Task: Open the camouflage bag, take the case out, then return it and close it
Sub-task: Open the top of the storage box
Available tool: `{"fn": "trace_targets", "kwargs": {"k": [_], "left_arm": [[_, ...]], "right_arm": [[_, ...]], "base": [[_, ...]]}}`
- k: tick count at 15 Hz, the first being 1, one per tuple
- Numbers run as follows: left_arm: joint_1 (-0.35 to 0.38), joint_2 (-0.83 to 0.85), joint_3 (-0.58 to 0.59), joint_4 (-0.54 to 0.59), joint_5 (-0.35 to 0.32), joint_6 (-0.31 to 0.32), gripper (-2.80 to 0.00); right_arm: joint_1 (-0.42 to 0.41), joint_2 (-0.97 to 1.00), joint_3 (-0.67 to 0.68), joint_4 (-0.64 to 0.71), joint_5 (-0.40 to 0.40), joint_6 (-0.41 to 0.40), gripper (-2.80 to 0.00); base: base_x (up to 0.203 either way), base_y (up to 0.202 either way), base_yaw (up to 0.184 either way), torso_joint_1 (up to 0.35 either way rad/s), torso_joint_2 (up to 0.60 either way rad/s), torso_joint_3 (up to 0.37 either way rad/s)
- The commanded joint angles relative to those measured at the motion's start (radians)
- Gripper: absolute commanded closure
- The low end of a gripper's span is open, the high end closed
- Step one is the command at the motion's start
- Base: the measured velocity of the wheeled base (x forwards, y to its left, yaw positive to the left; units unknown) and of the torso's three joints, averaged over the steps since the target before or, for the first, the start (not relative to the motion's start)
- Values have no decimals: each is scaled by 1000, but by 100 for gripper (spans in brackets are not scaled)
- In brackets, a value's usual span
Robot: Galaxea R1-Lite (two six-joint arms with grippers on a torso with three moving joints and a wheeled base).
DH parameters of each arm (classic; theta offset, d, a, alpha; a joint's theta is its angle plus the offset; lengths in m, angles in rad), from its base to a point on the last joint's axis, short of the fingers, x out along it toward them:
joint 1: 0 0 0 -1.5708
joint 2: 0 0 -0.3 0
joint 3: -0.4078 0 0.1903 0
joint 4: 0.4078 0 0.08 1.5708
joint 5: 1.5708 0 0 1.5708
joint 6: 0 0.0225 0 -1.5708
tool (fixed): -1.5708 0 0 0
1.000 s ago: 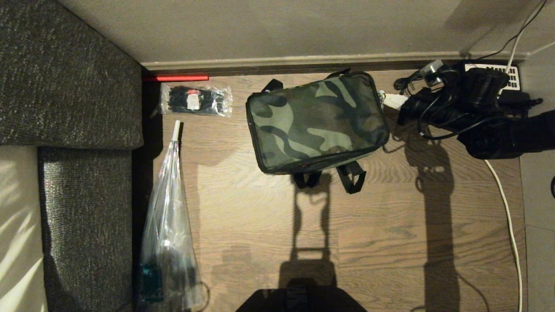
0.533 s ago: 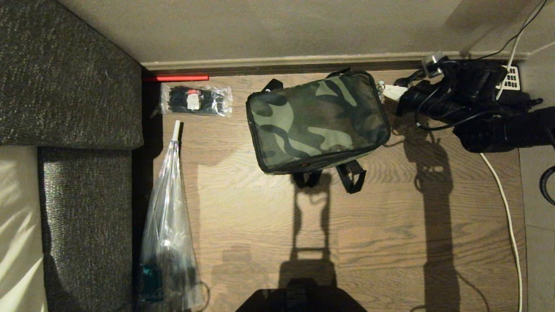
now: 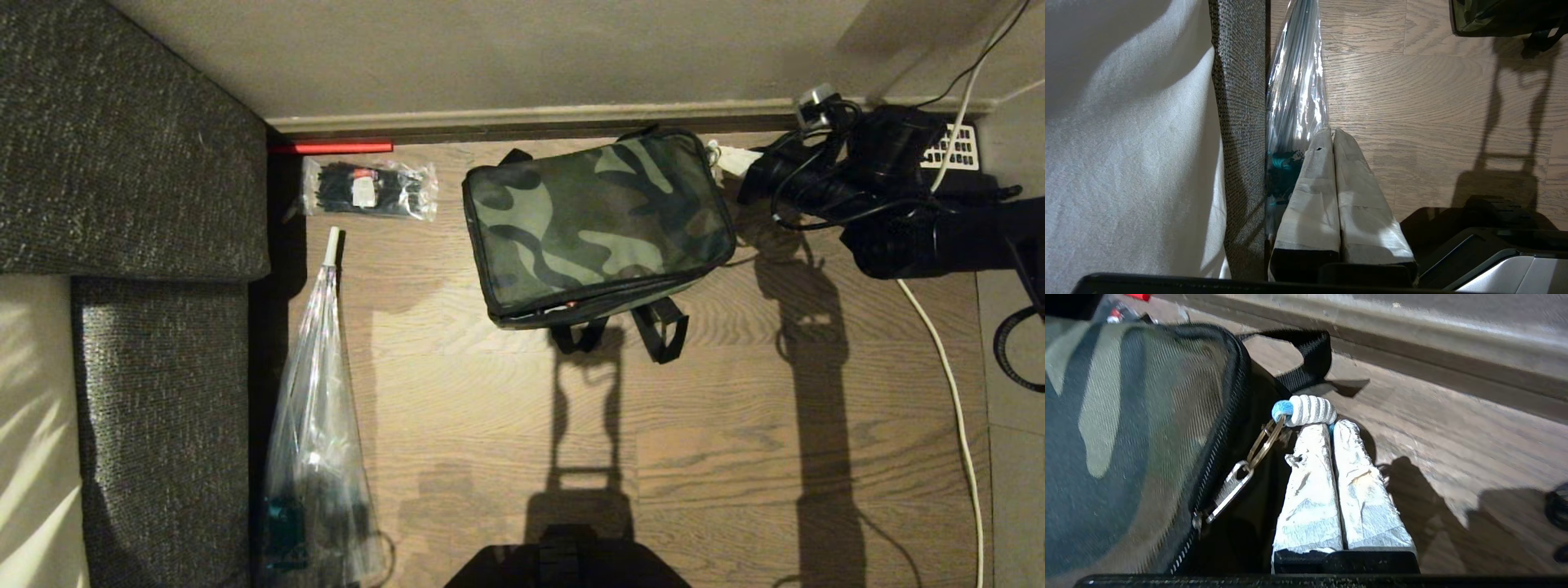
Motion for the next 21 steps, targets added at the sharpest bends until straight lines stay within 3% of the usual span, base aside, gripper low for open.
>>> {"fn": "trace_targets", "kwargs": {"k": [1, 8, 9, 16, 21], "left_arm": [[1, 0, 1, -1, 1, 0, 0], [1, 0, 0, -1, 1, 0, 0], [1, 0, -1, -1, 1, 0, 0], [0, 0, 0, -1, 1, 0, 0], [0, 0, -1, -1, 1, 0, 0]], "right_arm": [[6, 17, -25, -6, 4, 10, 0], [15, 40, -104, -17, 5, 66, 0], [15, 41, -125, -26, 4, 110, 0], [21, 46, -130, -43, 1, 131, 0], [41, 48, -142, -87, 5, 189, 0]], "base": [[0, 0, 0, 0, 0, 0], [0, 0, 0, 0, 0, 0], [0, 0, 0, 0, 0, 0], [0, 0, 0, 0, 0, 0], [0, 0, 0, 0, 0, 0]]}}
